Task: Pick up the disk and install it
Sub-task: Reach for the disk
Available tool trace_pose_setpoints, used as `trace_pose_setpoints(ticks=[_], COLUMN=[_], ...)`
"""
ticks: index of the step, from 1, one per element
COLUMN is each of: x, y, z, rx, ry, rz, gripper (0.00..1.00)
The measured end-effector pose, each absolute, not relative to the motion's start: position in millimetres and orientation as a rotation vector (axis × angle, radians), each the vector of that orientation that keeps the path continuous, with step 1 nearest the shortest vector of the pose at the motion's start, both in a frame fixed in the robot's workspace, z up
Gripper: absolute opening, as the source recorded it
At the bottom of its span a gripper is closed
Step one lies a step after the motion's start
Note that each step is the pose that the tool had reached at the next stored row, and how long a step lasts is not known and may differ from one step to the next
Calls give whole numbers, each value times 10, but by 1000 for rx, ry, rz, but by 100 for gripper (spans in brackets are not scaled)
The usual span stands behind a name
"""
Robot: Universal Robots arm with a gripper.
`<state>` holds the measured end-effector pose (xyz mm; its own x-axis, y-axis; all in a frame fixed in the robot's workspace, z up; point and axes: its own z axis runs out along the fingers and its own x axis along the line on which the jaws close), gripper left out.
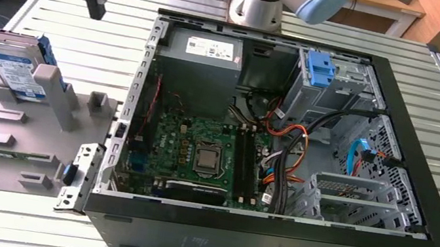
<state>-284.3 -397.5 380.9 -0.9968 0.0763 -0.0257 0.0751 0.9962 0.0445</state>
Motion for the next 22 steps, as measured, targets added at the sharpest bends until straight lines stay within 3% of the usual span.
trace_pose_setpoints(ticks=[22], x=[-3276], y=[-3975], z=[3766], rx=[118], ry=[3111], rz=[64], gripper=[11])
